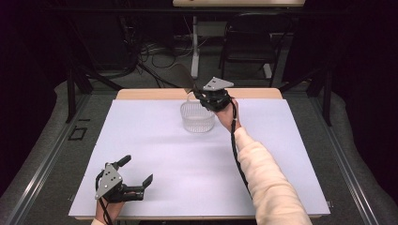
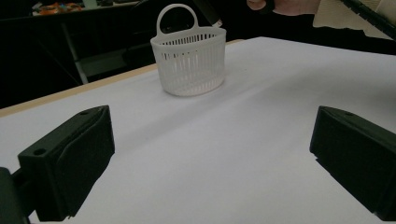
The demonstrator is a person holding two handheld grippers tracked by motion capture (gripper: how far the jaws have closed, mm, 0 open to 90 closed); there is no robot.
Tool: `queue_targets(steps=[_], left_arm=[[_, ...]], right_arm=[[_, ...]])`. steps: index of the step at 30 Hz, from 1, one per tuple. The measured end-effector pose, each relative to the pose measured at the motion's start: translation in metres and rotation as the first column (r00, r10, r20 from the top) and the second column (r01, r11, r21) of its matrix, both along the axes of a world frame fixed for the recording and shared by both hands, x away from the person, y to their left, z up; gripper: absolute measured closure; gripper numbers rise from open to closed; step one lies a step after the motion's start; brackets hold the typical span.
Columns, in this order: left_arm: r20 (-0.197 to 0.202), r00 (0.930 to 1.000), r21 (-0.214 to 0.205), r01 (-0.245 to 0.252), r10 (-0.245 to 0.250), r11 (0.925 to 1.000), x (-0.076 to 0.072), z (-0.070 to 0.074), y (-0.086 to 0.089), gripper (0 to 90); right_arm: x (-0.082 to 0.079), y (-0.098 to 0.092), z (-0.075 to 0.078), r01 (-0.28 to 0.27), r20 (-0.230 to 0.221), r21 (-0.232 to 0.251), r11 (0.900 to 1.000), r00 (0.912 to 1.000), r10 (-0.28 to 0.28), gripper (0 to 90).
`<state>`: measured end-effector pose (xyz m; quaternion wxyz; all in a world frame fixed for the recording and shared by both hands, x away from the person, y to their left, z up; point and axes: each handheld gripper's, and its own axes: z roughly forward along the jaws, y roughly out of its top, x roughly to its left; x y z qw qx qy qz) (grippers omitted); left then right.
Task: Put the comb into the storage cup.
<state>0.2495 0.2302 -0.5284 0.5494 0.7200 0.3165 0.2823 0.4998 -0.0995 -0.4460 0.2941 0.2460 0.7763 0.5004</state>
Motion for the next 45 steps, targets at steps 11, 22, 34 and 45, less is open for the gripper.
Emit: queue_targets(steps=[11,22,34,45], left_arm=[[0.001,1.0,0.002,0.001,-0.001,1.0,0.0,0.0,0.0,0.0],[0.004,1.0,0.001,0.002,-0.002,1.0,0.0,0.0,0.0,0.0],[0.004,1.0,0.002,0.001,-0.001,1.0,0.0,0.0,0.0,0.0],[0.004,1.0,0.002,0.002,-0.002,1.0,-0.001,0.0,0.0,0.0]], right_arm=[[0.001,0.002,-0.007,-0.024,-0.004,-0.019,0.9995,0.9997,0.024,72.8],[0.003,0.003,-0.01,-0.024,-0.013,-0.031,0.9992,0.9996,0.024,72.8],[0.004,0.003,-0.015,-0.024,-0.018,-0.033,0.9992,0.9996,0.023,72.8],[0.004,0.005,-0.018,-0.031,-0.027,-0.048,0.9984,0.9992,0.029,72.7]])
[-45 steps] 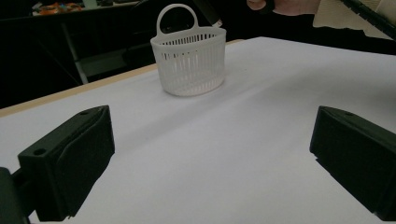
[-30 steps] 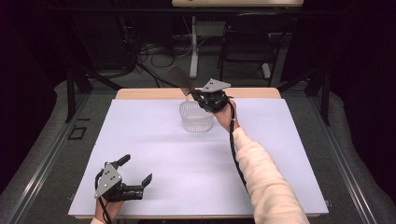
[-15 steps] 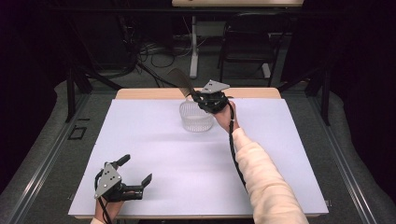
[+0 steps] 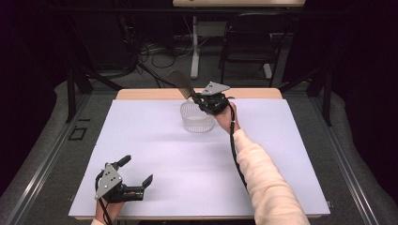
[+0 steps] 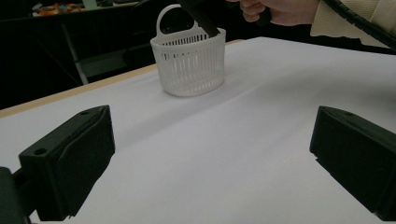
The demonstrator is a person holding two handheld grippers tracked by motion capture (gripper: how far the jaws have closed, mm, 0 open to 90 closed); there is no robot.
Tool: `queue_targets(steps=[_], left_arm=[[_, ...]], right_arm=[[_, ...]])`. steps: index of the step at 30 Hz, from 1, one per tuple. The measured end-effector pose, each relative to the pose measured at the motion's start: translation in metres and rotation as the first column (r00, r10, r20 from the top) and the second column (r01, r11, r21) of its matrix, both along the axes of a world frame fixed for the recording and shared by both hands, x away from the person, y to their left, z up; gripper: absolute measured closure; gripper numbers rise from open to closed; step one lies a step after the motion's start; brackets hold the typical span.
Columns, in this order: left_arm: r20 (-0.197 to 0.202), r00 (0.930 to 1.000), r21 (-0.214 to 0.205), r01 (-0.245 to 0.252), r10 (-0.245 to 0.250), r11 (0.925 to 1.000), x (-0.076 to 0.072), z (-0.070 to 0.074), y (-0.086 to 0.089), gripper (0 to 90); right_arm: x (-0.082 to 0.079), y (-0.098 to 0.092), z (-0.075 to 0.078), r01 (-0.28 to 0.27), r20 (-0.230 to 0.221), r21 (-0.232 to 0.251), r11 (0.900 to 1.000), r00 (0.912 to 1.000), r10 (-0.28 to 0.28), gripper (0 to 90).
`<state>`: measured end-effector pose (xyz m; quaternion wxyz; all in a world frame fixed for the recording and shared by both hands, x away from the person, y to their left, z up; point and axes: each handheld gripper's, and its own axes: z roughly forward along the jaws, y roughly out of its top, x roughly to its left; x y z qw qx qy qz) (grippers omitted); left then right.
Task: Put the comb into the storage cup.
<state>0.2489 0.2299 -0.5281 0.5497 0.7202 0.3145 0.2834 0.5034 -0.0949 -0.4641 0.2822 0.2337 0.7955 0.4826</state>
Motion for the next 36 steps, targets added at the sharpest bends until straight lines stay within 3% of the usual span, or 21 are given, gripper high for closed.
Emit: queue_targets(steps=[36], left_arm=[[-0.006,1.0,0.003,0.005,-0.005,1.0,0.0007,-0.0005,-0.0006,0.1]], right_arm=[[0.0026,0.0035,-0.0098,0.003,-0.034,-0.041,0.9991,0.9994,-0.005,72.5]])
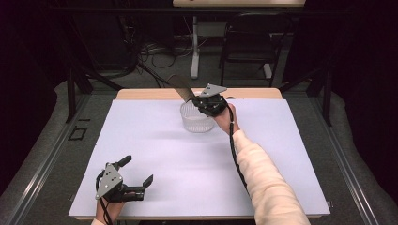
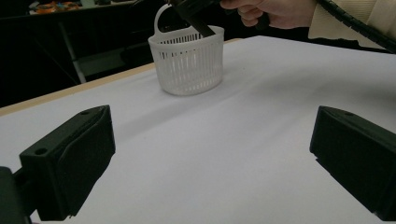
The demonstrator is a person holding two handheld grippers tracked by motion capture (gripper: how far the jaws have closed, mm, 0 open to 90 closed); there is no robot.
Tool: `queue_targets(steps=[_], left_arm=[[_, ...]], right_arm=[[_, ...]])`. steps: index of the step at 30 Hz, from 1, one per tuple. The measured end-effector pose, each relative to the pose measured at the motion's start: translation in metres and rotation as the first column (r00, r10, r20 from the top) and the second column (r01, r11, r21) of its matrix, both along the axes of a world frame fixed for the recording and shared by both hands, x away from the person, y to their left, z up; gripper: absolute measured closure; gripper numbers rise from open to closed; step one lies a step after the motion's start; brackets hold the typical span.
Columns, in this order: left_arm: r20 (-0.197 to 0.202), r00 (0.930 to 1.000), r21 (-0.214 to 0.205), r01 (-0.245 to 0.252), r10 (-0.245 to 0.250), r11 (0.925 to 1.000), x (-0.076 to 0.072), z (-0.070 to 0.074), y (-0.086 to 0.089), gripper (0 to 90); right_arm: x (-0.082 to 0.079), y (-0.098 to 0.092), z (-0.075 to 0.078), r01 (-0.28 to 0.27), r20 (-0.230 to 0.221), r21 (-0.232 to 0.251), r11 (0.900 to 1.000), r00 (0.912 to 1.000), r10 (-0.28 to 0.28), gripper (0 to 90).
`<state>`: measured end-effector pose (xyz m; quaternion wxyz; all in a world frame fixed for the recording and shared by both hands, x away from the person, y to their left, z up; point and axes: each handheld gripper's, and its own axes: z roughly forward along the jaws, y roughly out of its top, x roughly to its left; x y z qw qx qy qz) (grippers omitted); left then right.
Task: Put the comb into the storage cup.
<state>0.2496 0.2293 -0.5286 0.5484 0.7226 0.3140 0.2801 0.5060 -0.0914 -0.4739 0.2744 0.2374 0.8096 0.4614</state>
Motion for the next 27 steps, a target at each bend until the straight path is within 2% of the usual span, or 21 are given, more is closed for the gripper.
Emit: queue_targets(steps=[27], left_arm=[[0.002,1.0,0.0,0.0,0.0,1.0,0.0,0.0,0.0,0.1]], right_arm=[[0.002,0.001,-0.011,0.005,-0.031,-0.029,0.9996,0.9995,-0.006,72.3]])
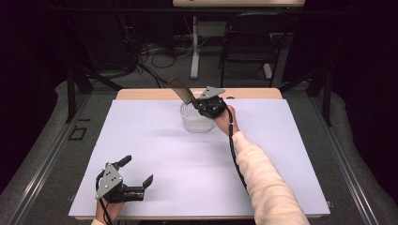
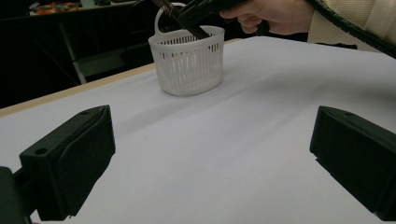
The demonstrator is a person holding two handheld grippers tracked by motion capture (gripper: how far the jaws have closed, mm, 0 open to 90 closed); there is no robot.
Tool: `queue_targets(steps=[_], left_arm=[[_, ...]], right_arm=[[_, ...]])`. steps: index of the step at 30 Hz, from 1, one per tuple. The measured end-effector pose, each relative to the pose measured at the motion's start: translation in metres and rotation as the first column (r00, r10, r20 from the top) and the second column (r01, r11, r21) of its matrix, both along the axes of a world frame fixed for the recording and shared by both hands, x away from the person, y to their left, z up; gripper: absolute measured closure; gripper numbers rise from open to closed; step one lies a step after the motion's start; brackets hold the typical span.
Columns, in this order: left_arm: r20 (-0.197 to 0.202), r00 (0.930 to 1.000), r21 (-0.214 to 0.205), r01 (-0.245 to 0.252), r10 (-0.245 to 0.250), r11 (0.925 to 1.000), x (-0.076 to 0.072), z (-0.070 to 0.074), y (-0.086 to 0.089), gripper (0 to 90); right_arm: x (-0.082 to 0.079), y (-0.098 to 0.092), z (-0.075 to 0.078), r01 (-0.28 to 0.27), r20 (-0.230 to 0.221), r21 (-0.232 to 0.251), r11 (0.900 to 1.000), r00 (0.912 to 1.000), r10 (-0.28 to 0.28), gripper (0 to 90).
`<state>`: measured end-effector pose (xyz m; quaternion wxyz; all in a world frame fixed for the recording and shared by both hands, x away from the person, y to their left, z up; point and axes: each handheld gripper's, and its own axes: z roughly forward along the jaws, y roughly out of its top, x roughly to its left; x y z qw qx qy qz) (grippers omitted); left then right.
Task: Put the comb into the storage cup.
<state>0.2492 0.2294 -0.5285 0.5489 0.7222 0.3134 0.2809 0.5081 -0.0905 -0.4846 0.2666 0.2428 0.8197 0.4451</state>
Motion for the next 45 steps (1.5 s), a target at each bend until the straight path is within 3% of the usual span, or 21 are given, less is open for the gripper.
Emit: queue_targets(steps=[23,36,40,45], left_arm=[[0.003,1.0,0.001,-0.002,0.002,1.0,-0.0003,0.0002,-0.0002,0.1],[0.007,1.0,0.007,-0.001,0.001,1.0,-0.0007,0.0004,-0.0004,0.1],[0.009,1.0,0.008,-0.002,0.002,1.0,-0.0009,0.0006,-0.0001,0.1],[0.009,1.0,0.009,-0.001,0.001,1.0,-0.0009,0.0005,-0.0007,0.1]], right_arm=[[0.0004,0.0034,-0.0039,-0.011,-0.013,-0.034,0.9994,0.9999,0.011,71.9],[-0.0007,0.007,-0.0039,-0.016,-0.013,-0.076,0.997,0.9998,0.015,69.8],[-0.0027,0.0062,-0.002,-0.015,-0.023,-0.085,0.9963,0.9996,0.013,63.0],[-0.0057,0.0016,0.0034,-0.03,-0.056,-0.078,0.9965,0.9981,0.026,47.4]])
